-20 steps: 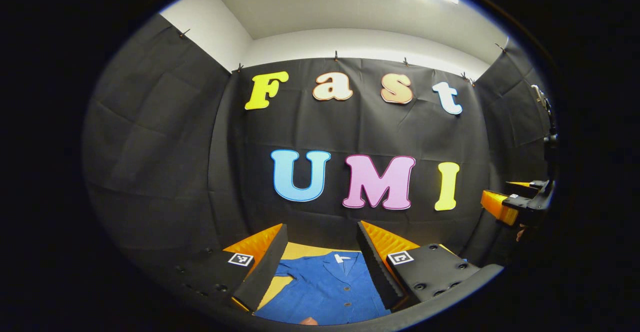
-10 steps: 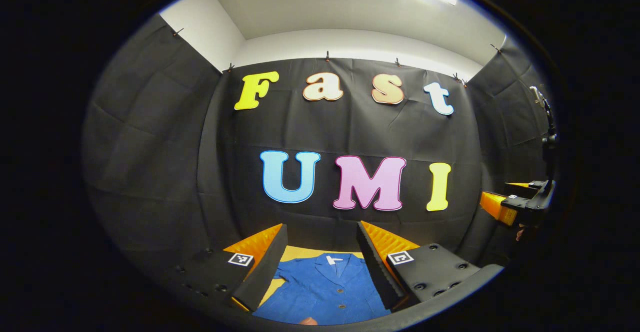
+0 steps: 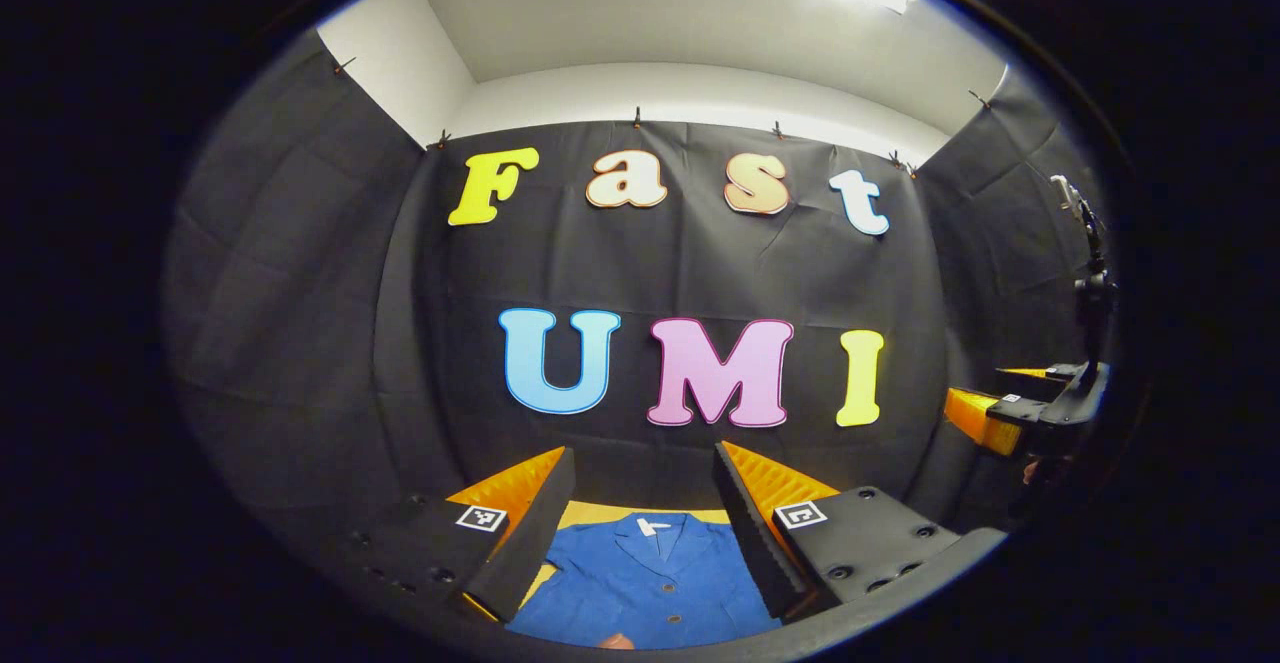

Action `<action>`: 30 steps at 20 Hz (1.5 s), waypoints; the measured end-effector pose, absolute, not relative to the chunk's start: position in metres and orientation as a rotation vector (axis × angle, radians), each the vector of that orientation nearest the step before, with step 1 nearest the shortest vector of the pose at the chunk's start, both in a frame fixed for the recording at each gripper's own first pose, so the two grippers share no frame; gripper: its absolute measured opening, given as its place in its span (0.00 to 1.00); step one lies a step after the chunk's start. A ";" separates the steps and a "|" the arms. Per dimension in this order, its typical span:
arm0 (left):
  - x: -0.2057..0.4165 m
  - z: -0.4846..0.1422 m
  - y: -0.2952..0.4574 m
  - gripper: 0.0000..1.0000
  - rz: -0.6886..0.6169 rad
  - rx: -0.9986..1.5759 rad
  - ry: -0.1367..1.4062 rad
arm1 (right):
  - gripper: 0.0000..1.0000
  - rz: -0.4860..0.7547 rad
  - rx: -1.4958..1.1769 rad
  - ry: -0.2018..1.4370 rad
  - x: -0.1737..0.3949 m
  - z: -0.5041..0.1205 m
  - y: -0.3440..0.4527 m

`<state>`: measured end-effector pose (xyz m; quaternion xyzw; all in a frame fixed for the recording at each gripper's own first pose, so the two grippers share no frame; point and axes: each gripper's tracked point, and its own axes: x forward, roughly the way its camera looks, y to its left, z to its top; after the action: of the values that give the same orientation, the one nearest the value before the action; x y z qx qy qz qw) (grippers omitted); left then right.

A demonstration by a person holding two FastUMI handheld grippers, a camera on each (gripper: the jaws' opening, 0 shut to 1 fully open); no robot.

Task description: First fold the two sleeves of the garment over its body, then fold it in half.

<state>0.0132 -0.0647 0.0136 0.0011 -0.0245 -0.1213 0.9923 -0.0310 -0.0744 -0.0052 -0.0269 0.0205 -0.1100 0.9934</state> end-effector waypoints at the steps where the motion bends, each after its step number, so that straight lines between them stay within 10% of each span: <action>1: 0.015 0.013 -0.063 0.80 -0.238 -0.004 -0.043 | 0.96 -0.218 -0.057 0.044 -0.029 -0.006 -0.074; 30: 0.026 0.002 -0.063 0.80 -0.223 -0.007 -0.011 | 0.96 -0.259 -0.049 0.078 -0.029 -0.020 -0.091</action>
<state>0.0258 -0.0626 0.0024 -0.0034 -0.0057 -0.1114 0.9938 -0.0291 -0.0911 -0.0196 -0.0246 0.0387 -0.1289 0.9906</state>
